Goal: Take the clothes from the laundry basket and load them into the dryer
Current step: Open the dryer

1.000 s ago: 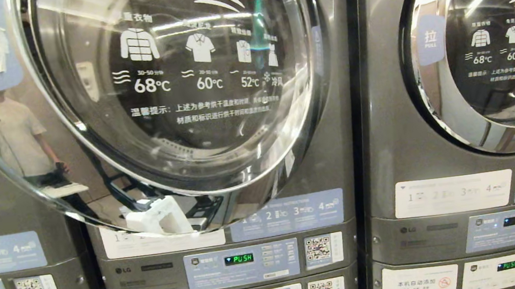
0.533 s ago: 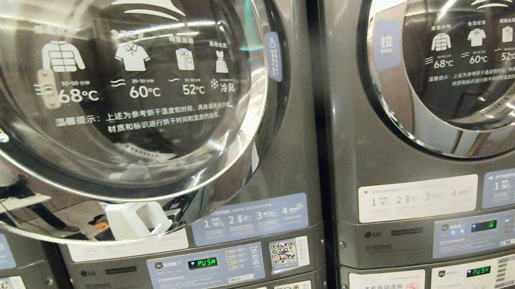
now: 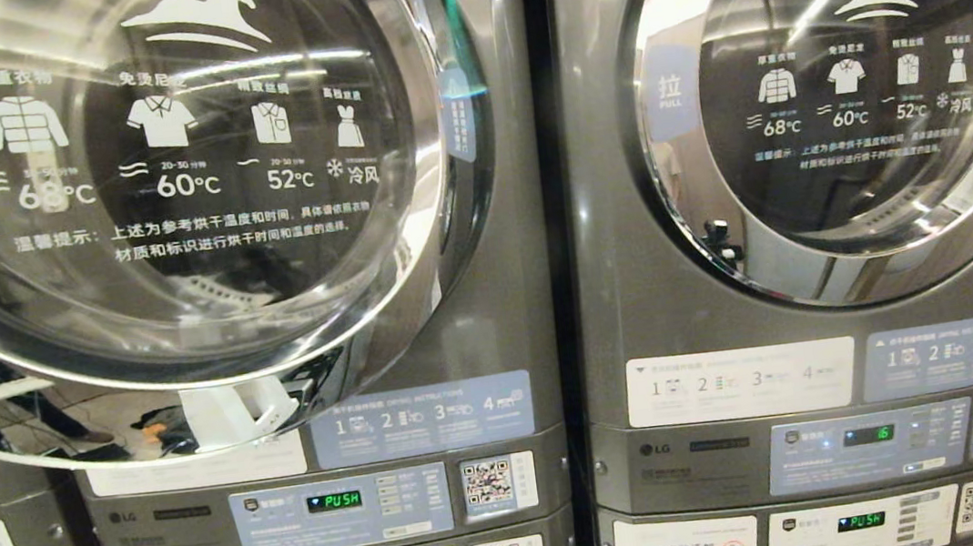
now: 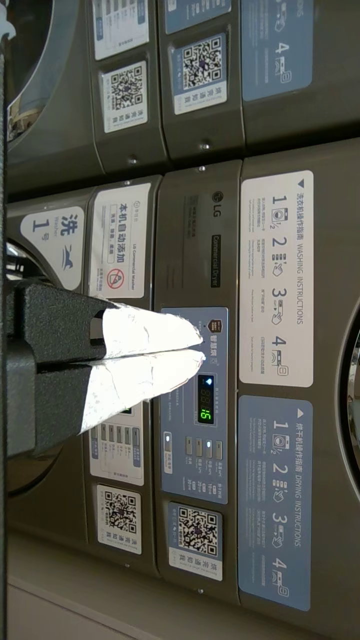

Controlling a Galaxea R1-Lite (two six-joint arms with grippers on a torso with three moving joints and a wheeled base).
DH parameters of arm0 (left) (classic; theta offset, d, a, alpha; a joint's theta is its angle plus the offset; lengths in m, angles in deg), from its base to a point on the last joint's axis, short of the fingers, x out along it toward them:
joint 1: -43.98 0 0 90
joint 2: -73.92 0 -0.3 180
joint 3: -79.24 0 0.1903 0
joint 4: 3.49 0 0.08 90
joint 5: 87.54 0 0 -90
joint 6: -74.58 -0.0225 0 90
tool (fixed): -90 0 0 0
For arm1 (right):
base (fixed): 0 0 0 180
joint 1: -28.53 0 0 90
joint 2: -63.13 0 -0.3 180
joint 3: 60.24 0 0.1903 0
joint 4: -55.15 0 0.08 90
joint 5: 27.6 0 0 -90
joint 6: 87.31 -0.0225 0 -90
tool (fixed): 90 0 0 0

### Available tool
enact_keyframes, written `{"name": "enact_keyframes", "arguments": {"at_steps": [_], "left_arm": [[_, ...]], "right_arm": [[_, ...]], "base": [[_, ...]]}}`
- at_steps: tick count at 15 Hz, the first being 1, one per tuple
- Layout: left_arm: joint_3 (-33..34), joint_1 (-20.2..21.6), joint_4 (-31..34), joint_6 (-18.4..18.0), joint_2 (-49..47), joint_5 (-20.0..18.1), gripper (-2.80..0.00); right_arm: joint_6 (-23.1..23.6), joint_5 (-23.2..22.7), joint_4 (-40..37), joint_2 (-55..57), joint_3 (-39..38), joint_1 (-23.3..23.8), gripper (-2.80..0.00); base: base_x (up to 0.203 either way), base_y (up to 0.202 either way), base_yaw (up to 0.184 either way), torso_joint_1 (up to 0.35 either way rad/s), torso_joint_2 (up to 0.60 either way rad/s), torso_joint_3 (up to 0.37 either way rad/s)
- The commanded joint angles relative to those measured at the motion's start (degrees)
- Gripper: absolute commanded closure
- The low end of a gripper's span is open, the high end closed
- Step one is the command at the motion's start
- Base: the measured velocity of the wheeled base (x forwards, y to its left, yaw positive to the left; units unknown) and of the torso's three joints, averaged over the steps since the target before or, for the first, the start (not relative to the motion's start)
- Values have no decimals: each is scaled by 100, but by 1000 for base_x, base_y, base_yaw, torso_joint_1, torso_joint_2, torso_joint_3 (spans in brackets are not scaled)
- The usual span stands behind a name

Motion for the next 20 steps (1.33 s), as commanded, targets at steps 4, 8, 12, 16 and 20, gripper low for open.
{"name": "enact_keyframes", "arguments": {"at_steps": [4,8,12,16,20], "left_arm": [[4,8,-8,49,2,5,0],[7,8,-17,244,2,30,0],[8,8,-17,219,2,23,0],[-25,8,8,187,2,31,0],[-1305,-26,150,620,-902,284,0]], "right_arm": [[1,-1,2,-1,-1,-13,0],[1,-1,2,-1,-1,-13,0],[1,-1,-1,-1,-1,-13,0],[-8,6,0,-1,-1,-13,0],[-43,8,2,-1,-10,-13,0]], "base": [[0,0,0,0,0,0],[-175,0,1,4,4,2],[-172,0,-1,-4,-1,4],[0,0,0,0,0,0],[0,0,0,0,0,0]]}}
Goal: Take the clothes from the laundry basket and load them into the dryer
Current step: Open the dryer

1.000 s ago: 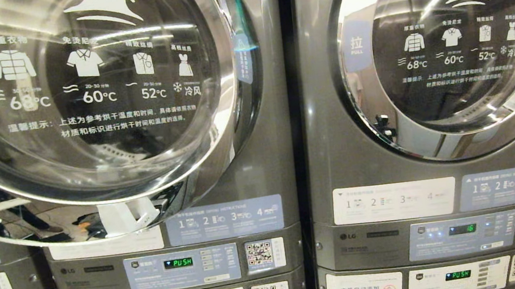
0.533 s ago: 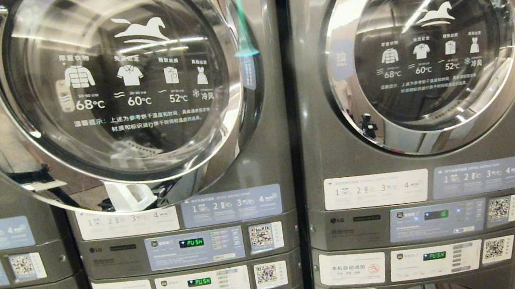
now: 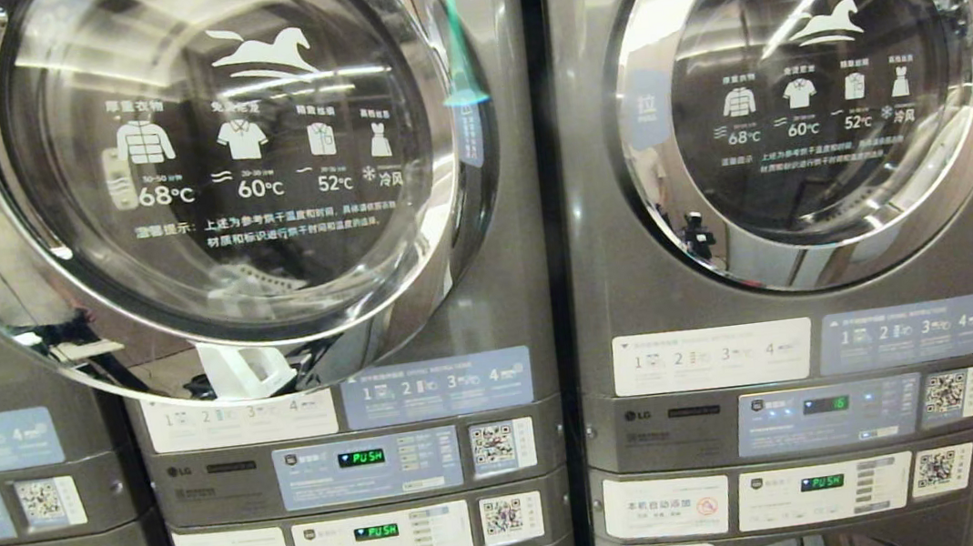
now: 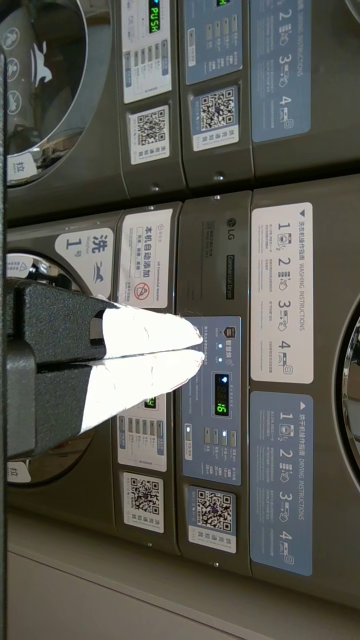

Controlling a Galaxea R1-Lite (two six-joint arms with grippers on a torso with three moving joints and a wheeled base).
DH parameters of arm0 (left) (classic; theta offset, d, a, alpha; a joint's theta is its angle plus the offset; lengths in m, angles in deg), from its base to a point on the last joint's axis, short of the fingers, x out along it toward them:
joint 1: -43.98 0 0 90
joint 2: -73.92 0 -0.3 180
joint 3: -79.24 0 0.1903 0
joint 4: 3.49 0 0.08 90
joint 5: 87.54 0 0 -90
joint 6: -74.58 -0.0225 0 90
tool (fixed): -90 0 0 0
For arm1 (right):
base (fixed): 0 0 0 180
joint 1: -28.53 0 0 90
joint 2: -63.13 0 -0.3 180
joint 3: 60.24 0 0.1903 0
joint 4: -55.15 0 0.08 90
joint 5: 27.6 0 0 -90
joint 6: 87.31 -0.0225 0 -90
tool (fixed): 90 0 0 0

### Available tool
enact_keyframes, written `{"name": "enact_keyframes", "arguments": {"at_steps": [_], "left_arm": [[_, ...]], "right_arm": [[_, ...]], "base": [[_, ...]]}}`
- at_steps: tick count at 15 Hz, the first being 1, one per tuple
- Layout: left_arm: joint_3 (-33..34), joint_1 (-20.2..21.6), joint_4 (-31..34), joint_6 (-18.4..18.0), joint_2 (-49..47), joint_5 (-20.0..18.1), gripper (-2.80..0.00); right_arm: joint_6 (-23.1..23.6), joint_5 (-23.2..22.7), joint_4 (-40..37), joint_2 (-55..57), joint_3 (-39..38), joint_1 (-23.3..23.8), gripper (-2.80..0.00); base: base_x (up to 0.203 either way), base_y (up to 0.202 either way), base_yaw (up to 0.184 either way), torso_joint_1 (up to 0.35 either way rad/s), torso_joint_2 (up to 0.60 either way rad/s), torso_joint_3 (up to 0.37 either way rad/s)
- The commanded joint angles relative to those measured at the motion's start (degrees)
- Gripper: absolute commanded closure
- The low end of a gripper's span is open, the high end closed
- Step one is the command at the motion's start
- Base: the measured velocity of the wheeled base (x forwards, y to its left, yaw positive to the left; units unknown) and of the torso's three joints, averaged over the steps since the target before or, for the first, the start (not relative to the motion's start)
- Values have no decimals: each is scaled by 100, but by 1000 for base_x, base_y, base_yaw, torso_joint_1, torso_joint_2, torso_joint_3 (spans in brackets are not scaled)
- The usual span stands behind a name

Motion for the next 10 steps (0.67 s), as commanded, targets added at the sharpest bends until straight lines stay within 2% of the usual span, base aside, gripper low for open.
{"name": "enact_keyframes", "arguments": {"at_steps": [1,4,6,8,10], "left_arm": [[-887,-25,23,373,-1236,198,0],[-2198,-2,-22,1359,-3372,832,0],[-2565,178,-411,1850,-4311,1023,0],[-2710,786,-1043,2112,-4989,711,0],[-2807,1876,-1674,2117,-5609,-142,0]], "right_arm": [[2,0,-4,-1,-5,-2,0],[-3,0,-4,-1,-5,-2,0],[-7,0,-4,-1,-5,-2,0],[-16,0,5,-1,-5,-2,0],[-8,0,5,-1,-5,-2,0]], "base": [[0,0,0,0,0,0],[0,0,0,0,0,0],[0,0,0,0,0,0],[0,0,0,0,0,0],[0,0,0,0,0,0]]}}
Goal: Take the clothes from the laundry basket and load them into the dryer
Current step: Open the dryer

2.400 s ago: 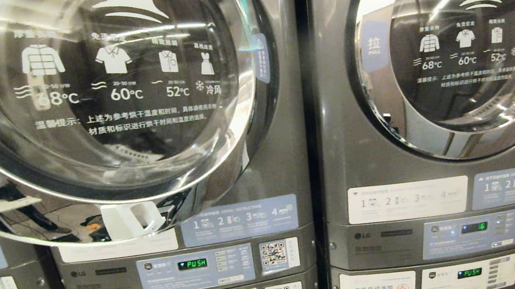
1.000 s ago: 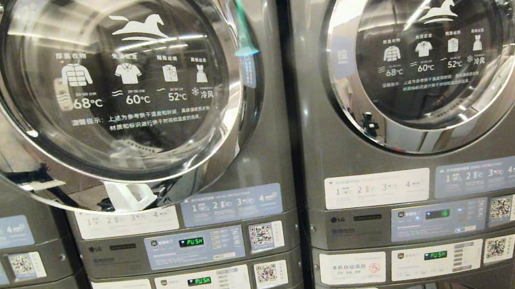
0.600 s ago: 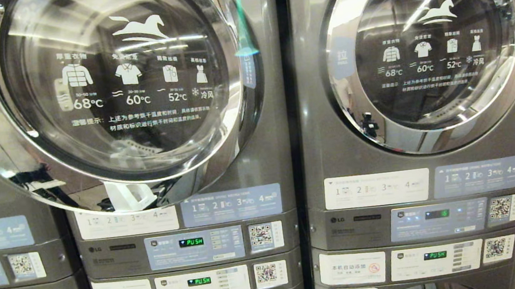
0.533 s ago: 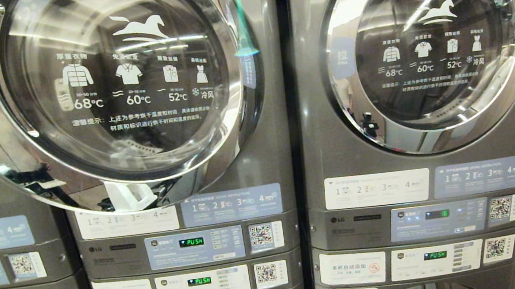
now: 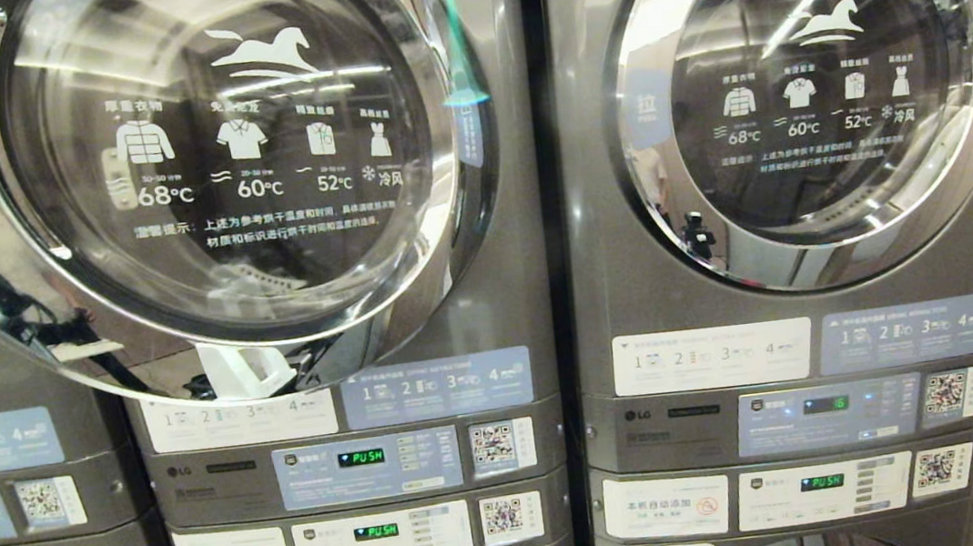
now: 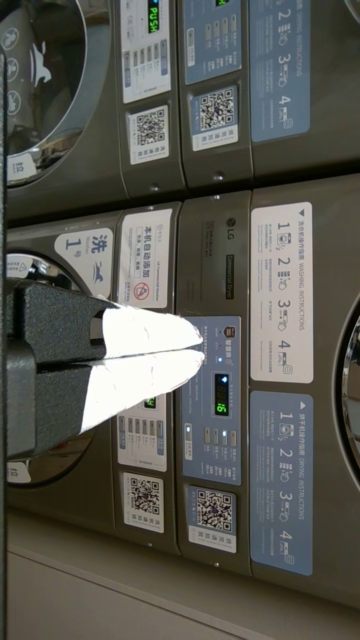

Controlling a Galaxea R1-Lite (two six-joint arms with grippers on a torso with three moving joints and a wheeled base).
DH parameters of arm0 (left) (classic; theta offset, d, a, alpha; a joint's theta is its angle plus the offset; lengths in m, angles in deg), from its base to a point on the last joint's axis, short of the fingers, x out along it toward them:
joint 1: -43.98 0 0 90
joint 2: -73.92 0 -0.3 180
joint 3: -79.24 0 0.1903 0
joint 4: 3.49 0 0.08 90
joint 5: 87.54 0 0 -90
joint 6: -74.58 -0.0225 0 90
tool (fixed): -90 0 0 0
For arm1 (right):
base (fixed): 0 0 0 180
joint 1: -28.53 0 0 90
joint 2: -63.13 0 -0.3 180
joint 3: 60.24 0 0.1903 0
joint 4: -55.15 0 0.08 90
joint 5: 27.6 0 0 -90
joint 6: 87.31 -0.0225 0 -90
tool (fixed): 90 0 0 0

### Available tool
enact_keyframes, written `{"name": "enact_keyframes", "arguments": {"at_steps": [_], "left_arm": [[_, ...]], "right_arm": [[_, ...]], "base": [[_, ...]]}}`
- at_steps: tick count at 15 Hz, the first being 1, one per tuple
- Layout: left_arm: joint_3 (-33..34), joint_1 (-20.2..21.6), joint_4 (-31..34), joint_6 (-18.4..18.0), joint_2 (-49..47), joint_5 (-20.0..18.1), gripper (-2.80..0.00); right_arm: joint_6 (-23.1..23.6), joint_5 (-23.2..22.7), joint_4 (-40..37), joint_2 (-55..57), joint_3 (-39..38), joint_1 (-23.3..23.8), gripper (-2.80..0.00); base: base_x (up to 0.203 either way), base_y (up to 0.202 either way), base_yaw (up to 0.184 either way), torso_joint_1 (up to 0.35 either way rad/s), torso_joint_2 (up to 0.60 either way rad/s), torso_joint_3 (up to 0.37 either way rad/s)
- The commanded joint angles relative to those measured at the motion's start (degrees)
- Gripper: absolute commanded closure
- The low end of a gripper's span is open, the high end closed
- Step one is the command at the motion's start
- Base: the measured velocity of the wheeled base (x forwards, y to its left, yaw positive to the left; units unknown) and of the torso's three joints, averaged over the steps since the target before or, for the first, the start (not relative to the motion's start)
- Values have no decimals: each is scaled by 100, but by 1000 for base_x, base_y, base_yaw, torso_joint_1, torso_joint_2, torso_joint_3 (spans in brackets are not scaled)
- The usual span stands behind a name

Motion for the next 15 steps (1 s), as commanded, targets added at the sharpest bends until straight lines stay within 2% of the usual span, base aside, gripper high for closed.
{"name": "enact_keyframes", "arguments": {"at_steps": [1,2,3,5,7,8,11,15], "left_arm": [[-98,1028,-589,-117,-1074,-967,0],[-103,1383,-843,-303,-1199,-1698,0],[-104,1596,-989,-441,-1249,-2151,0],[-137,1635,-1076,-493,-1318,-2442,0],[-199,1635,-1142,-495,-1373,-2995,0],[-217,1635,-1305,-508,-1473,-3151,0],[-409,1685,-1661,-790,-1993,-3157,0],[-887,1692,-1731,-1132,-2542,-3162,0]], "right_arm": [[-2,1,0,-2,0,-2,0],[4,1,0,-2,0,-2,0],[4,1,0,-2,0,-2,0],[-5,1,0,-2,0,-2,0],[4,1,0,-2,0,-2,0],[4,1,0,-2,0,-2,0],[4,1,0,-2,0,-2,0],[4,1,0,-2,0,-2,0]], "base": [[0,0,0,0,0,0],[0,0,0,0,0,0],[0,0,0,0,0,0],[0,0,0,0,0,0],[0,0,0,0,0,0],[0,0,0,0,0,0],[0,0,0,0,0,0],[0,0,0,0,0,0]]}}
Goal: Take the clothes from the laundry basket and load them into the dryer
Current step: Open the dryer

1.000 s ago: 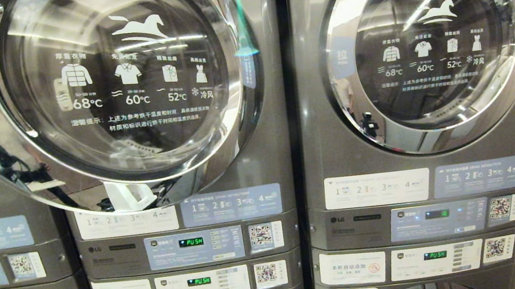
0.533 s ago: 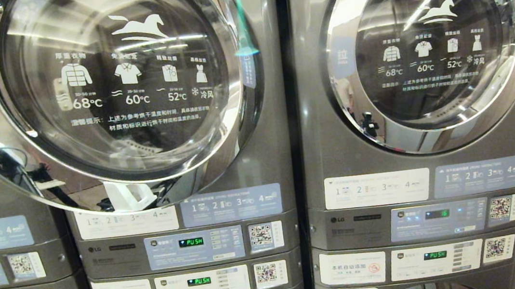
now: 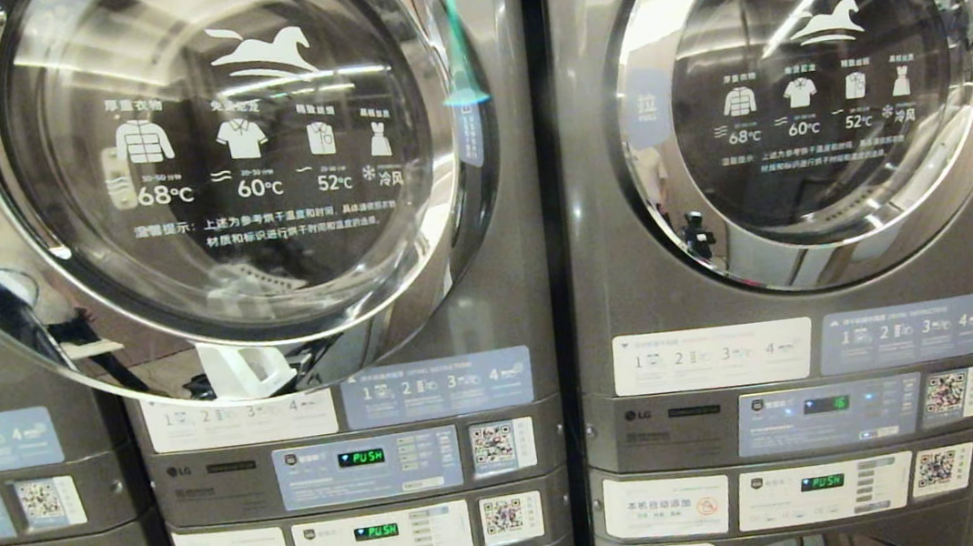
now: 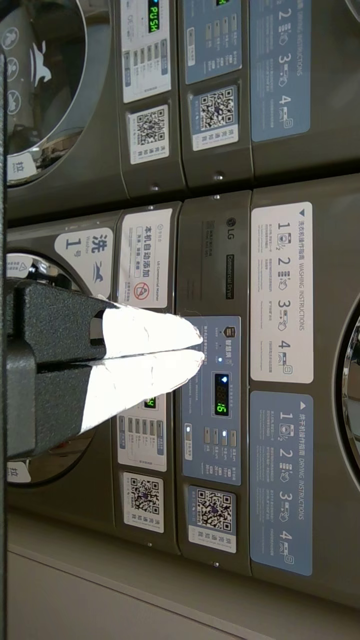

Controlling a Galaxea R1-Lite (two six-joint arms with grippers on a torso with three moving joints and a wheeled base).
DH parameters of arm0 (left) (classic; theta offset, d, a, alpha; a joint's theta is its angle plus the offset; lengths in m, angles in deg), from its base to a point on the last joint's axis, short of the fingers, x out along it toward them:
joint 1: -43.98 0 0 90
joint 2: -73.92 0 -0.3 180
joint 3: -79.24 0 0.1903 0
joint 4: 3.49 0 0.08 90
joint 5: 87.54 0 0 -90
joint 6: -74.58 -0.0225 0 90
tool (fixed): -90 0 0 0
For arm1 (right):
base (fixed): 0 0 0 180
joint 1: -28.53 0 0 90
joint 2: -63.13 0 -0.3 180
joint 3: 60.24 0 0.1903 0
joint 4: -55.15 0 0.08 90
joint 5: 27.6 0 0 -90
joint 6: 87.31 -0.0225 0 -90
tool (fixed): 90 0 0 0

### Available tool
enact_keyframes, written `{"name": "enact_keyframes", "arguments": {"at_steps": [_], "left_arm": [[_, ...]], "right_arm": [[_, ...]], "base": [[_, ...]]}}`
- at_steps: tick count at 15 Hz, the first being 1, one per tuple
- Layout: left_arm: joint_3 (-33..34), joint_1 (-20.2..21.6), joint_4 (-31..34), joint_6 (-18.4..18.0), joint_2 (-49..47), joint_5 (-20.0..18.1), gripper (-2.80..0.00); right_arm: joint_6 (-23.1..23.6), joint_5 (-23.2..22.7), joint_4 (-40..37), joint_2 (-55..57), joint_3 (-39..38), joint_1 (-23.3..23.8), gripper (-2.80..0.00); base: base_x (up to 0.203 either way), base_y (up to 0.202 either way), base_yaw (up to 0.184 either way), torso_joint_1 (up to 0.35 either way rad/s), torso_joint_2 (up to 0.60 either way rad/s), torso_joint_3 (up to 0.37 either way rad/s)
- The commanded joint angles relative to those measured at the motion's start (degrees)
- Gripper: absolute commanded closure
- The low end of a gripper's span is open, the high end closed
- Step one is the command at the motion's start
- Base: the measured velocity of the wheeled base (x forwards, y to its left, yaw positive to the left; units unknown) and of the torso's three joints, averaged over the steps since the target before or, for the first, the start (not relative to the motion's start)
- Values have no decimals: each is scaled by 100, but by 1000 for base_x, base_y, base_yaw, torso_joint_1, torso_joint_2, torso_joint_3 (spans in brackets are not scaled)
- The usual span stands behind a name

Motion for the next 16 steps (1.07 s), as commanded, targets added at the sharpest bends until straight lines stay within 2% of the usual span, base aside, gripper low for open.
{"name": "enact_keyframes", "arguments": {"at_steps": [1,5,7,10,12,14,16], "left_arm": [[-137,-34,-21,-67,-356,-24,0],[-105,-425,-39,-69,-340,-86,0],[17,-487,-48,-57,-242,-214,0],[517,-488,-306,-74,144,-610,0],[870,-553,-413,-86,585,-702,0],[1170,-856,-427,-93,1096,-729,0],[1383,-1685,-402,-140,1664,-730,0]], "right_arm": [[-2,-1,0,-2,0,-2,0],[-2,-1,0,-2,0,-2,0],[-2,-1,0,-2,0,-2,0],[-2,-1,0,-2,0,-2,0],[-2,-1,0,-2,0,-2,0],[7,-1,0,-2,0,-2,0],[7,-1,0,-2,0,-2,0]], "base": [[0,0,0,0,0,0],[0,0,0,0,0,0],[0,0,0,0,0,0],[0,0,0,0,0,0],[0,0,0,0,0,0],[0,0,0,0,0,0],[0,0,0,0,0,0]]}}
